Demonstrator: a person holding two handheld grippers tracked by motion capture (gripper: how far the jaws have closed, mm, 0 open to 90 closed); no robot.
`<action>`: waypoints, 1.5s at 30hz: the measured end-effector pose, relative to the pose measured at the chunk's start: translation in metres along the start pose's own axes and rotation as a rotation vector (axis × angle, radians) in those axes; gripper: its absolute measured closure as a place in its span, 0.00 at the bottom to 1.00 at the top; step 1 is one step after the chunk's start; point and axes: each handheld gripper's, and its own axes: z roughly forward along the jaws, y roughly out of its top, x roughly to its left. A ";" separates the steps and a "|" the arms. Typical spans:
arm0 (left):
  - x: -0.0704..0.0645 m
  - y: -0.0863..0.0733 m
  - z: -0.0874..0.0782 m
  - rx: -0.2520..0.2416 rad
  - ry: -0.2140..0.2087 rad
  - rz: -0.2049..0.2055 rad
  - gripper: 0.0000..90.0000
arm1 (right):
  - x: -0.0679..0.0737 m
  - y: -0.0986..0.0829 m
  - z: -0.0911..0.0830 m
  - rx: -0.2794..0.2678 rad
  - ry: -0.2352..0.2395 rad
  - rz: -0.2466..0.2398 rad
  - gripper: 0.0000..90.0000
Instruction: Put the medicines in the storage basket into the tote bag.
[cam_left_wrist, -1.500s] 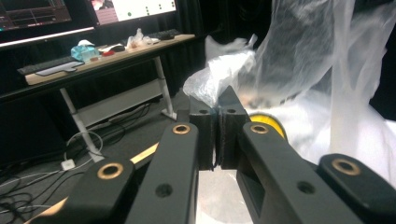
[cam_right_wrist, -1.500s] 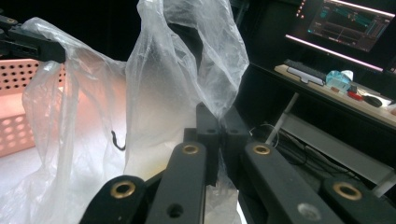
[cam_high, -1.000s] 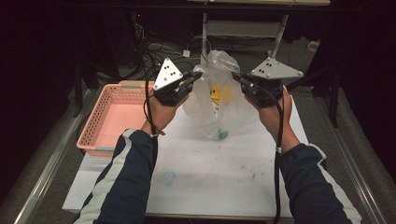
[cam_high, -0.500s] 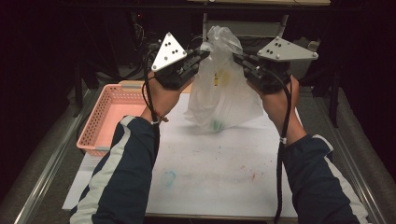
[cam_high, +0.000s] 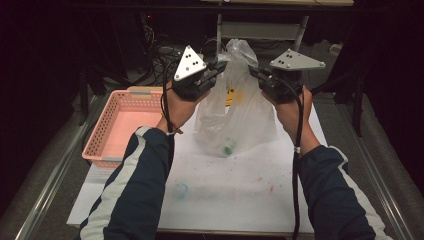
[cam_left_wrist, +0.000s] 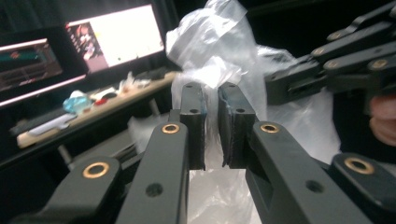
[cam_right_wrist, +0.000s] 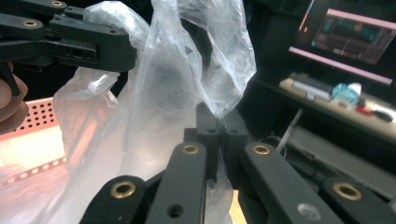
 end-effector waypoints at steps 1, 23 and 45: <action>0.001 -0.002 0.001 0.003 0.008 -0.010 0.82 | -0.001 -0.003 0.001 0.004 -0.002 0.002 1.00; 0.031 -0.009 -0.020 0.148 0.150 -0.019 0.31 | -0.049 -0.040 0.020 0.149 -0.148 0.053 1.00; 0.022 -0.076 -0.055 0.207 0.167 0.029 0.28 | -0.052 -0.052 -0.005 0.079 -0.121 0.081 0.58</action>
